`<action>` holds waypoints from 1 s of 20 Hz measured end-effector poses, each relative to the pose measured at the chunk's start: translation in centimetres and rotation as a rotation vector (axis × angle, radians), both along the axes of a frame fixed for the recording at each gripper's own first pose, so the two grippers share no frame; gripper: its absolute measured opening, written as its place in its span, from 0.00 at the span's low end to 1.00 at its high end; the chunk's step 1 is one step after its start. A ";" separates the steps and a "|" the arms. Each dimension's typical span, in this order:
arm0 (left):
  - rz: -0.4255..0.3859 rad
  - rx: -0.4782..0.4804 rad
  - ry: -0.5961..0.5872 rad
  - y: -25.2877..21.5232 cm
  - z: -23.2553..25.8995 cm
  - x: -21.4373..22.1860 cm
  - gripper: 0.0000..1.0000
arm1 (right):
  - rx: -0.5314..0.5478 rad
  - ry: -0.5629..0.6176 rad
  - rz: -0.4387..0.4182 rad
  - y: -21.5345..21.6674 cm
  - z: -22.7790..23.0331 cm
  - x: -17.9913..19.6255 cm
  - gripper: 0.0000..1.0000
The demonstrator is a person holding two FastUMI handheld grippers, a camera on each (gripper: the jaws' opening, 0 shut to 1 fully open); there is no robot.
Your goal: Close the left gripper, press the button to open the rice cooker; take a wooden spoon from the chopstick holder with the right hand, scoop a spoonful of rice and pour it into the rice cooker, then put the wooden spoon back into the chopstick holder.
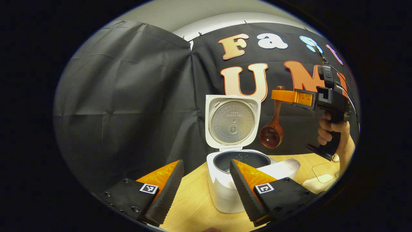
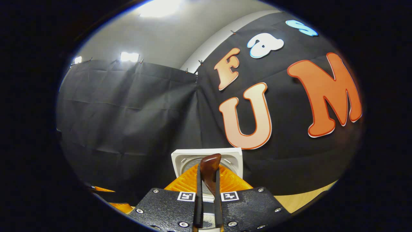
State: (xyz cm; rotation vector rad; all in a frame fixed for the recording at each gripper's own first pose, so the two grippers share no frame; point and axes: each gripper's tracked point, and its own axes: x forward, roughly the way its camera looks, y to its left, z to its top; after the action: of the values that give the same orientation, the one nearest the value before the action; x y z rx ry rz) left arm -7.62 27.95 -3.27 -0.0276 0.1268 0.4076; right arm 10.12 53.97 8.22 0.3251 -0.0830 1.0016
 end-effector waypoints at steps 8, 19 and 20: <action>-0.037 0.006 -0.009 -2.5 0.8 0.6 0.93 | 0.013 0.098 -0.163 -4.1 -0.5 1.5 0.14; -0.080 -0.008 0.007 -5.4 0.4 2.4 0.93 | -0.026 0.186 -0.499 -13.7 -2.8 3.6 0.14; -0.087 -0.008 0.009 -5.8 0.3 2.6 0.94 | -0.031 0.196 -0.542 -14.7 -3.1 4.0 0.14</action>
State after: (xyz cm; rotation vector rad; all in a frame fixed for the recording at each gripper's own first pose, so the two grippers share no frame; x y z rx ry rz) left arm -5.00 22.16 -2.96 -0.0281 0.1383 0.3200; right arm 14.11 39.25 5.15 0.3465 0.0227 0.4312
